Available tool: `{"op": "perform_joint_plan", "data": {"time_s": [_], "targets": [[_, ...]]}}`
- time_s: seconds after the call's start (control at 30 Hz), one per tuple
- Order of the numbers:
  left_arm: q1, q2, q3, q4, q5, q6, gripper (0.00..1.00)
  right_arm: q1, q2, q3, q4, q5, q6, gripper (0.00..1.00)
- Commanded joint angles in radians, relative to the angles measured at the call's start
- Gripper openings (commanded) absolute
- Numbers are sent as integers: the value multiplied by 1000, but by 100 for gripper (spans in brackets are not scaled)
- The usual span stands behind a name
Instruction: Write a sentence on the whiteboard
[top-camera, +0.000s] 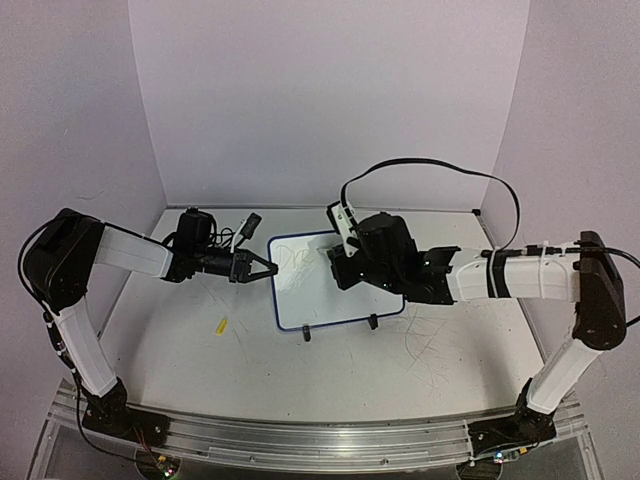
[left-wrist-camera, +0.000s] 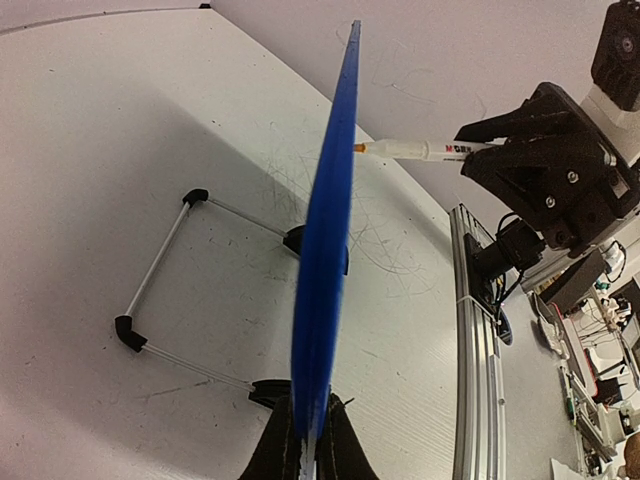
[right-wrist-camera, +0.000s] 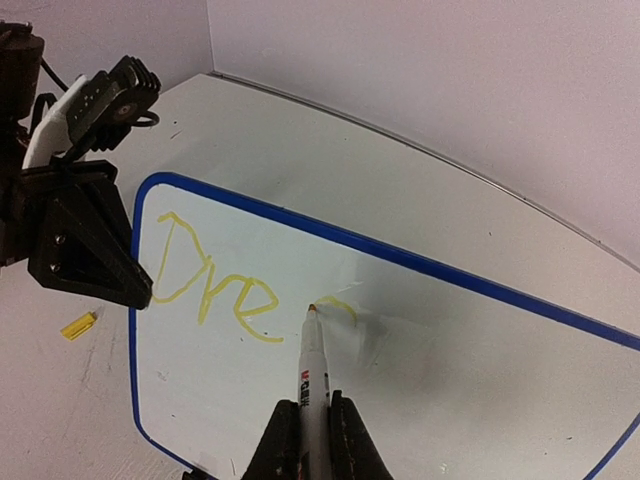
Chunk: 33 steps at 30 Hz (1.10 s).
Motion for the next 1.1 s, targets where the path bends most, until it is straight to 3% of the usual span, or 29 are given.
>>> {"op": "perform_joint_plan", "data": {"time_s": [0.0,1.07], "targets": [[1,-30,30,-25,-20,15,0,-2,20,16,-15,-26,6,0],[1,-27,28,-25,-17,15,0,-4,-54,-20,-93,42,-1,0]]}}
